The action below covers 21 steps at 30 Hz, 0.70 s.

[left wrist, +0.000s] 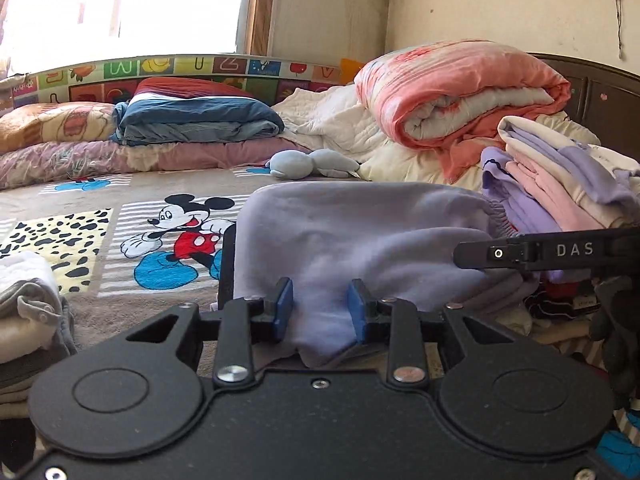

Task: Fold clothes
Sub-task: 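Carry the bundle to the clothes stack and lower it on top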

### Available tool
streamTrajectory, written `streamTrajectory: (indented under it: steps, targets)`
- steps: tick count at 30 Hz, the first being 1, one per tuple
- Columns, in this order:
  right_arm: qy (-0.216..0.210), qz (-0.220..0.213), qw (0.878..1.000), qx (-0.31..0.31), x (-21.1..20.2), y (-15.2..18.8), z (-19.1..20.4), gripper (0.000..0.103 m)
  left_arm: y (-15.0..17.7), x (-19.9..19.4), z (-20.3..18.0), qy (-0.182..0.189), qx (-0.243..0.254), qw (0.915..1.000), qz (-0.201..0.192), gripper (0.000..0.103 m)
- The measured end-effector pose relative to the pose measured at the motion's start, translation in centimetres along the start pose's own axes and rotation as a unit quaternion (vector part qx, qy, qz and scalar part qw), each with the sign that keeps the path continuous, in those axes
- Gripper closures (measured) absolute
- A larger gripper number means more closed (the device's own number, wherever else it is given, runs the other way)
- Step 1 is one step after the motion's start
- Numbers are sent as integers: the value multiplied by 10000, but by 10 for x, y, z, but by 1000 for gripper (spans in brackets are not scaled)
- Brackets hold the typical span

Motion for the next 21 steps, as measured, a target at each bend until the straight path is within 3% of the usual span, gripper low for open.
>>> streamTrajectory:
  steps: [8,10,12,14,16,17,19,21]
  targets:
    - [-213,-79,9997,-60,-57,3,30,25,-11,-36,-4,-59,-18,9999,103,70]
    - [-297,-36,9995,43,-72,9,35,24,-10,-50,-7,-55,-91,9998,156,57]
    - [-336,-5,9992,200,-90,15,40,21,-9,-64,-11,-72,-153,9995,254,51]
    - [-366,86,9983,447,-107,23,43,7,-9,-80,-17,-84,-226,9991,356,40]
    - [-350,222,9965,730,-122,30,47,0,-11,-98,-22,-99,-330,9983,463,31]
    - [-339,291,9953,859,-129,34,49,0,-11,-105,-24,-101,-396,9978,524,28]
    - [-361,402,9929,1060,-145,39,55,0,-9,-122,-27,-124,-602,9959,661,12]
    - [-310,474,9915,1170,-159,41,62,0,-11,-138,-29,-137,-793,9941,730,7]
Point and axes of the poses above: each gripper's, at about its wrist camera, not at the fingertips, and x roughly the way its jaws point, z to its left, y to its underside, the point moved 9 cm from there along x, roughly the way its jaws point, and after that the axes turned 10 degrees about -y, right-handed, at the moved point
